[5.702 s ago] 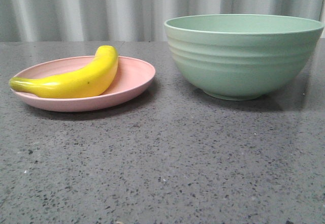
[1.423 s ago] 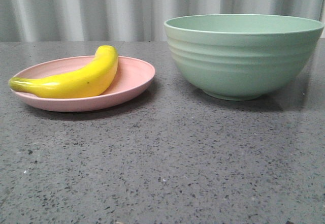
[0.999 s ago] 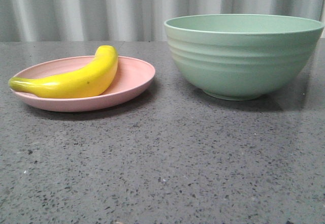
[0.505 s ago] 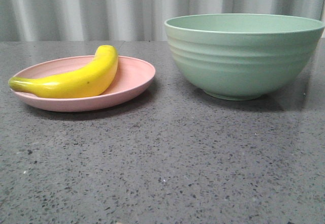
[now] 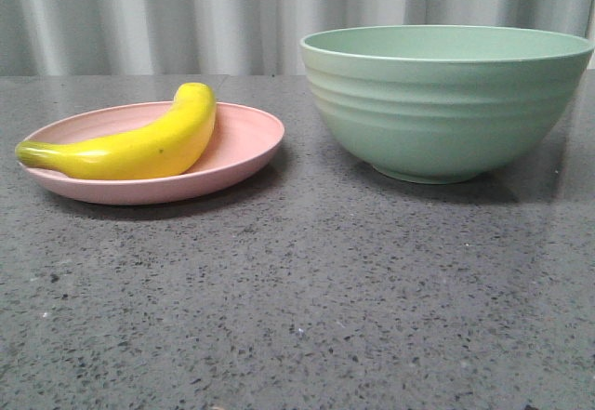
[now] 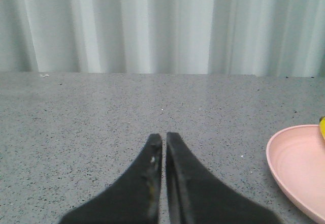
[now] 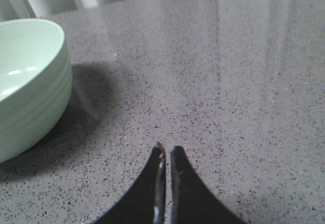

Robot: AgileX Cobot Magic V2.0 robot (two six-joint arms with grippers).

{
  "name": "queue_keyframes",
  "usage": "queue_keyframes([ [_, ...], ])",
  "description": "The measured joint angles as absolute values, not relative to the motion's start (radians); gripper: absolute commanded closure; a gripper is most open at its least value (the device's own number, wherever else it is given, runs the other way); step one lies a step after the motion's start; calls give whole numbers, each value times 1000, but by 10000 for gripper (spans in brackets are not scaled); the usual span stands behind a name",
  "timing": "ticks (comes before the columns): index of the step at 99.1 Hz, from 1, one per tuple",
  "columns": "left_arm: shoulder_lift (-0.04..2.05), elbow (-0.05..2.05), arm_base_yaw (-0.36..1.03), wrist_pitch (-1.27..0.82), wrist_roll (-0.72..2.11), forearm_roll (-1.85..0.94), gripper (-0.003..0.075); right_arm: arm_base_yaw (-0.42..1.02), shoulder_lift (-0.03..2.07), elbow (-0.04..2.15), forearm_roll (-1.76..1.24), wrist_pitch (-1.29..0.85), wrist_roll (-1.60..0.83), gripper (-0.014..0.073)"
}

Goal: Transfer banana from pink plate to green bowl

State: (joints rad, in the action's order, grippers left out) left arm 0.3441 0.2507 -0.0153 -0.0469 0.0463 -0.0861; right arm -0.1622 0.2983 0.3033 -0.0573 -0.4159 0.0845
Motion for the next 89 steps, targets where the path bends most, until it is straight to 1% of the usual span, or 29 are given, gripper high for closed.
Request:
queue_keyframes([
  [5,352,251,-15,-42,46,-86,681,-162,322,312,-57,-414,85,656],
  [7,354,251,-15,-40,46,-86,649,-162,328,311,-57,-409,85,656],
  [10,356,251,-15,-40,46,-86,580,-162,335,314,-57,-407,85,656],
  [12,356,251,-15,-40,46,-86,549,-162,337,314,-57,-402,85,656],
  [17,356,251,-15,-40,46,-86,415,-162,341,314,-58,-400,85,656],
  [19,356,251,-15,-40,46,-86,384,-162,341,314,-58,-400,85,656],
  [20,356,251,-15,-40,46,-86,356,-162,341,314,-58,-400,85,656],
  [24,356,251,-15,-38,46,-86,294,-162,341,314,-58,-398,85,656],
  [27,356,251,-15,-34,46,-86,271,-162,341,314,-58,-398,85,656],
  [31,356,251,-15,-29,46,-86,260,-162,341,314,-58,-396,85,656],
  [44,357,251,-13,17,46,-86,261,-162,341,314,-58,-391,85,656],
  [55,377,282,5,0,46,-86,262,-162,341,314,-58,-385,86,656],
  [65,425,345,35,-72,46,-88,267,-162,341,314,-58,-381,86,656],
  [89,600,552,160,-270,46,-88,325,-162,341,282,-58,-303,86,656],
])
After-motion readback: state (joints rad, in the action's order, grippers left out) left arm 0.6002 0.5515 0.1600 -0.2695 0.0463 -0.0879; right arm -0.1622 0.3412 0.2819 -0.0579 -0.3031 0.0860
